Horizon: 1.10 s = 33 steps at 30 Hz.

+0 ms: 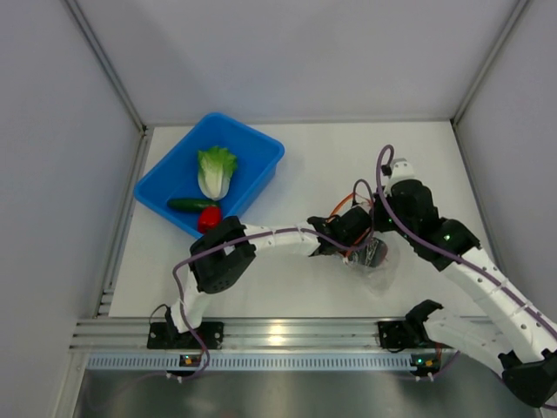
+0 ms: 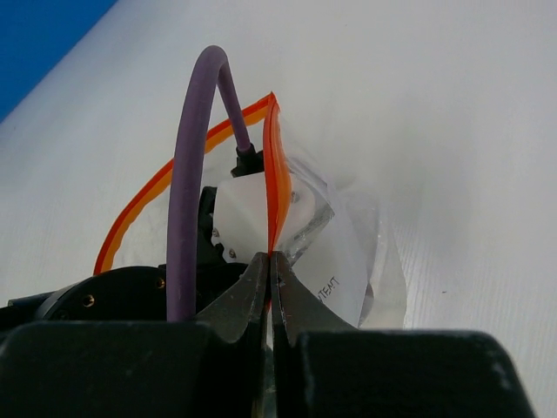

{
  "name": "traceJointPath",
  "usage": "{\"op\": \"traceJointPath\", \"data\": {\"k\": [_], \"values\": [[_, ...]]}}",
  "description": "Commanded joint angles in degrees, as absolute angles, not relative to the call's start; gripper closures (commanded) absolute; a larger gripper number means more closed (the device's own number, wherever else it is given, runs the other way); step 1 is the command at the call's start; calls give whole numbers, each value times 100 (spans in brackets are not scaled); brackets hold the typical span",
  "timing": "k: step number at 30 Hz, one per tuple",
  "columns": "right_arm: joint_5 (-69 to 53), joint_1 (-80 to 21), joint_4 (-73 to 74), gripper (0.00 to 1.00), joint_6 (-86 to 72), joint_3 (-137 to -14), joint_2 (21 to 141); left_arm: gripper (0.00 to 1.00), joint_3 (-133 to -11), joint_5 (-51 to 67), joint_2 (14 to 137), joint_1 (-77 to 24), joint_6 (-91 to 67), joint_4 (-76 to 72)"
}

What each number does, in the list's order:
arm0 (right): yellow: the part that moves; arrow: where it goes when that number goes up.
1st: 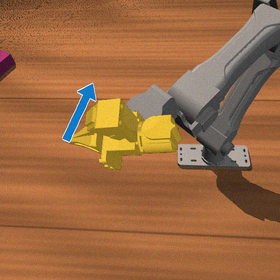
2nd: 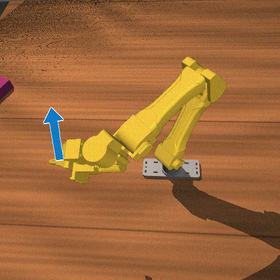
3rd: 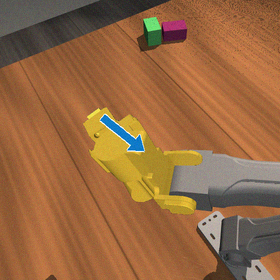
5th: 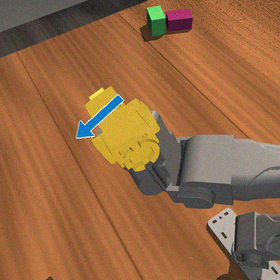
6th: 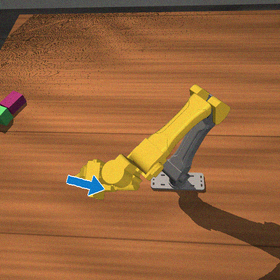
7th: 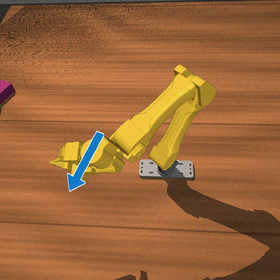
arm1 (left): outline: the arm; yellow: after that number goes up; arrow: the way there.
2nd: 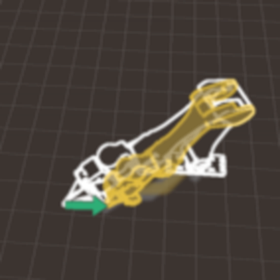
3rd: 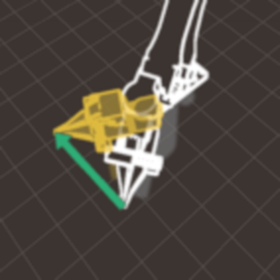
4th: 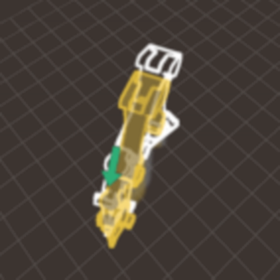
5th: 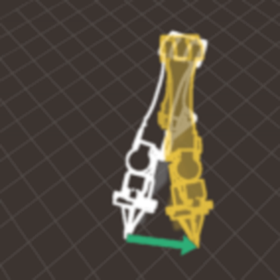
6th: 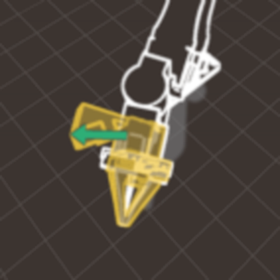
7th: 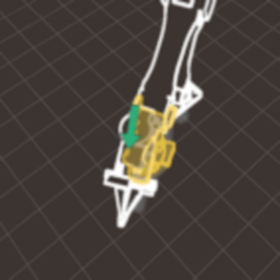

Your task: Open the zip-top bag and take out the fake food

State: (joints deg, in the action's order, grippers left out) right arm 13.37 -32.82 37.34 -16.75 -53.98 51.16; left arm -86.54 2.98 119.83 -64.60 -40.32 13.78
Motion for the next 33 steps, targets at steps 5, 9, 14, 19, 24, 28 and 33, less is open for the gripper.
{"op": "traceJointPath", "data": {"k": [5, 9, 14, 19, 24, 28, 33], "values": [[423, -3226, 3051, 100, -2099, -5099, 4966, 2, -8876, -913, 11311, -6812, -3490, 1852], [-217, -3208, 2428, 100, -2618, -4773, 4843, 2, -9087, -1221, 11110, -6812, -3218, 2609], [-641, -3191, 1917, 100, -3189, -4431, 4895, 2, -9167, -985, 10846, -6803, -2831, 3295], [-1054, -3191, 1346, 100, -3620, -4017, 4975, 2, -9115, -545, 10591, -6794, -2541, 3700], [-1169, -3199, 1257, 100, -3481, -3744, 4913, 2, -9000, -798, 10450, -6680, -2592, 3735], [-1327, -3190, 1546, 100, -3200, -3797, 4852, 2, -9078, -1151, 10459, -6618, -3031, 3718], [-1327, -3199, 1679, 100, -3076, -3770, 4685, 2, -9228, -1467, 10713, -6627, -3208, 3639]]}}
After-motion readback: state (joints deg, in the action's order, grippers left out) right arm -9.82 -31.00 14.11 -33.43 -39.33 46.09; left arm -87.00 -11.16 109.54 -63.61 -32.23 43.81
